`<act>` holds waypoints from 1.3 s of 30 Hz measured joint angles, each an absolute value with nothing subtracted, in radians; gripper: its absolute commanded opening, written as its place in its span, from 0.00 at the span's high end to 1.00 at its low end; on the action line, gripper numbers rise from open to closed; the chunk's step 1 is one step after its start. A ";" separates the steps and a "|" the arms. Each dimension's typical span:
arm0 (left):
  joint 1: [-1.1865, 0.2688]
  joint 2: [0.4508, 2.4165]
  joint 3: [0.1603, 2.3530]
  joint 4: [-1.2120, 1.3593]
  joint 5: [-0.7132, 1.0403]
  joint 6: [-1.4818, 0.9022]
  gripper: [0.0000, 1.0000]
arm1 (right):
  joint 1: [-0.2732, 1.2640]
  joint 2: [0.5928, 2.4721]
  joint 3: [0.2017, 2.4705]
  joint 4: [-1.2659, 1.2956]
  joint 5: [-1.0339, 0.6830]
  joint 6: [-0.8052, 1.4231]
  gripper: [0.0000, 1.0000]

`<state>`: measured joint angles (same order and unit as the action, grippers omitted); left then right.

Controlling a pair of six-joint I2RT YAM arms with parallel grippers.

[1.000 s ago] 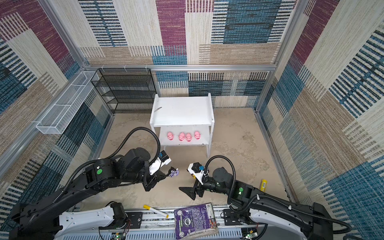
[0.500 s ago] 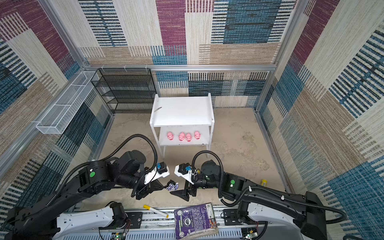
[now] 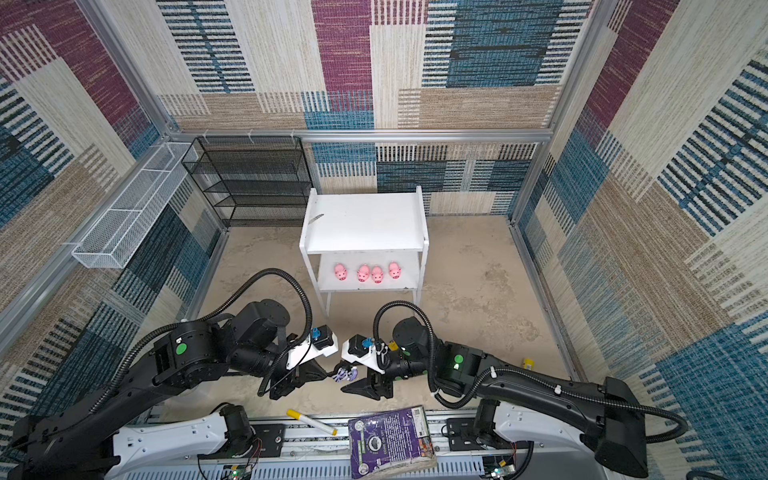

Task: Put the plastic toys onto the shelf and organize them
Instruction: 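Raise the held Kuromi toward the shelf top while the right gripper moves alongside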

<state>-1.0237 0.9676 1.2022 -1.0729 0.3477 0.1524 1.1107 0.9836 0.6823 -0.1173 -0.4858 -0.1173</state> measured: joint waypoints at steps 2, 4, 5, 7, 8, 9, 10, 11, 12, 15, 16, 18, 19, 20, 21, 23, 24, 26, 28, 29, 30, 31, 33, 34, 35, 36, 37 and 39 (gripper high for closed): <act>-1.024 0.969 1.202 -1.073 0.350 0.152 1.00 | 1.111 0.983 0.686 -0.126 -0.488 -0.123 0.46; -1.024 0.968 1.202 -1.073 0.350 0.152 1.00 | 1.111 0.980 0.692 -0.132 -0.489 -0.129 0.50; -1.024 0.969 1.202 -1.073 0.350 0.152 1.00 | 1.111 0.979 0.695 -0.133 -0.490 -0.133 0.52; -1.024 0.969 1.202 -1.073 0.350 0.152 1.00 | 1.111 0.976 0.699 -0.139 -0.490 -0.135 0.57; -1.024 0.969 1.202 -1.073 0.350 0.152 1.00 | 1.111 0.976 0.700 -0.140 -0.490 -0.136 0.59; -1.024 0.969 1.202 -1.073 0.350 0.152 1.00 | 1.111 0.976 0.700 -0.141 -0.490 -0.136 0.61; -1.024 0.969 1.202 -1.073 0.350 0.152 1.00 | 1.111 0.976 0.700 -0.145 -0.490 -0.136 0.64; -1.024 0.970 1.202 -1.073 0.350 0.152 1.00 | 1.111 0.976 0.700 -0.147 -0.492 -0.136 0.65; -1.024 0.970 1.202 -1.073 0.350 0.152 1.00 | 1.111 0.976 0.700 -0.149 -0.496 -0.136 0.67; -1.023 0.971 1.203 -1.073 0.345 0.152 0.87 | 1.111 0.976 0.693 -0.146 -0.507 -0.136 0.72; -1.023 0.970 1.203 -1.073 0.342 0.152 0.79 | 1.111 0.976 0.688 -0.139 -0.514 -0.135 0.72; -1.024 0.961 1.202 -1.065 0.324 0.150 0.64 | 1.111 0.974 0.677 -0.115 -0.516 -0.120 0.74; -1.024 0.950 1.198 -1.052 0.321 0.144 0.58 | 1.111 0.973 0.671 -0.102 -0.515 -0.111 0.74; -1.023 0.932 1.188 -1.035 0.321 0.138 0.53 | 1.111 0.970 0.665 -0.086 -0.513 -0.097 0.74; -1.023 0.909 1.176 -1.016 0.322 0.132 0.48 | 1.111 0.967 0.659 -0.067 -0.512 -0.080 0.74; -1.023 0.867 1.148 -0.977 0.332 0.116 0.42 | 1.111 0.965 0.651 -0.020 -0.505 -0.044 0.74; -1.023 0.845 1.131 -0.951 0.344 0.104 0.39 | 1.111 0.965 0.648 0.006 -0.490 -0.022 0.74; -1.023 0.809 1.098 -0.895 0.363 0.081 0.33 | 1.111 0.968 0.643 0.063 -0.486 0.025 0.74; -1.023 0.791 1.069 -0.845 0.375 0.058 0.31 | 1.111 0.976 0.642 0.113 -0.486 0.070 0.74; -1.023 0.789 1.059 -0.820 0.380 0.049 0.29 | 1.111 0.982 0.642 0.138 -0.486 0.092 0.74; -1.023 0.792 1.049 -0.797 0.381 0.043 0.29 | 1.111 0.987 0.642 0.158 -0.486 0.112 0.74; -1.023 0.792 1.041 -0.778 0.381 0.035 0.29 | 1.111 0.992 0.642 0.172 -0.487 0.128 0.74; -1.023 0.793 1.023 -0.734 0.381 0.025 0.29 | 1.111 0.997 0.641 0.197 -0.486 0.157 0.75; -1.023 0.790 1.016 -0.713 0.381 0.020 0.29 | 1.111 0.997 0.640 0.206 -0.486 0.165 0.75; -1.023 0.789 1.008 -0.686 0.382 0.014 0.31 | 1.111 0.995 0.636 0.221 -0.486 0.176 0.74; -1.023 0.789 1.001 -0.661 0.383 0.002 0.35 | 1.111 0.993 0.630 0.228 -0.486 0.184 0.75; -1.023 0.789 0.995 -0.641 0.383 -0.006 0.39 | 1.111 0.988 0.626 0.233 -0.486 0.188 0.75; -1.023 0.790 0.984 -0.607 0.381 -0.022 0.49 | 1.111 0.978 0.619 0.242 -0.479 0.198 0.75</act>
